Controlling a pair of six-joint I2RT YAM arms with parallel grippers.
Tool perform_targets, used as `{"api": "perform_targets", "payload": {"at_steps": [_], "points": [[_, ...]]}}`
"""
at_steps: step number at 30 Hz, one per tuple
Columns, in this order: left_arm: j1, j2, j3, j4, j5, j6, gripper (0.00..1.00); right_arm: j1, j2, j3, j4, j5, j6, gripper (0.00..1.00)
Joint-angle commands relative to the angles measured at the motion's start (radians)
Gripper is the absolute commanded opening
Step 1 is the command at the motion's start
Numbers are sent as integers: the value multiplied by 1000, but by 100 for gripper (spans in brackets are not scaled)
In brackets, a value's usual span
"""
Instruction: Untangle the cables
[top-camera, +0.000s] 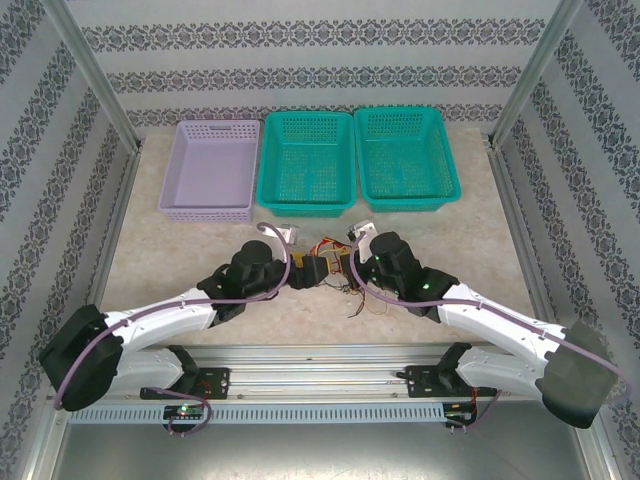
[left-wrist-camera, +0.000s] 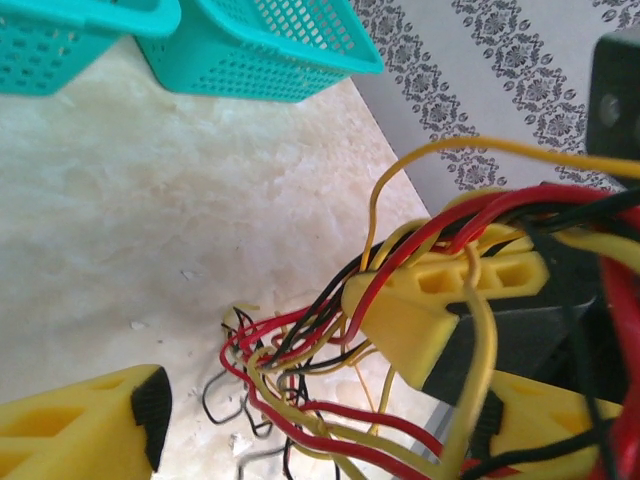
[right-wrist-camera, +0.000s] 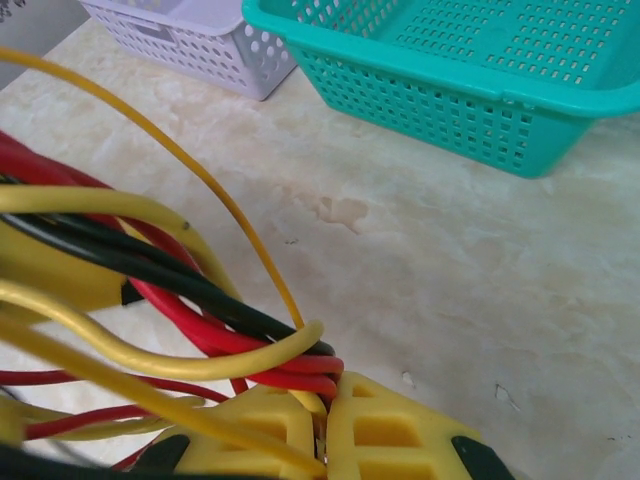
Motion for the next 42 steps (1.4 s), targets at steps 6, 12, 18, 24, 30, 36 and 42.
{"api": "perform_targets", "payload": {"at_steps": [6, 12, 18, 24, 30, 36, 42], "points": [[-13, 0, -38, 87, 1, -31, 29, 15, -2, 62, -6, -28, 40, 0], [-10, -116, -13, -89, 15, 26, 0, 11, 5, 69, -66, 70, 19, 0], [-5, -207, 52, -343, 66, 85, 0, -48, 32, 85, -128, 154, 11, 0], [-2, -249, 135, -596, 87, 139, 0, -160, 55, 96, -157, 152, 11, 0], [14, -244, 264, -876, 81, 226, 0, -242, 75, 118, -206, 170, -4, 0], [44, -198, 387, -1114, 89, 335, 0, -256, 94, 145, -262, 289, -15, 0], [51, -233, 367, -1037, 127, 294, 0, -239, 74, 96, -143, 10, -22, 0]]}}
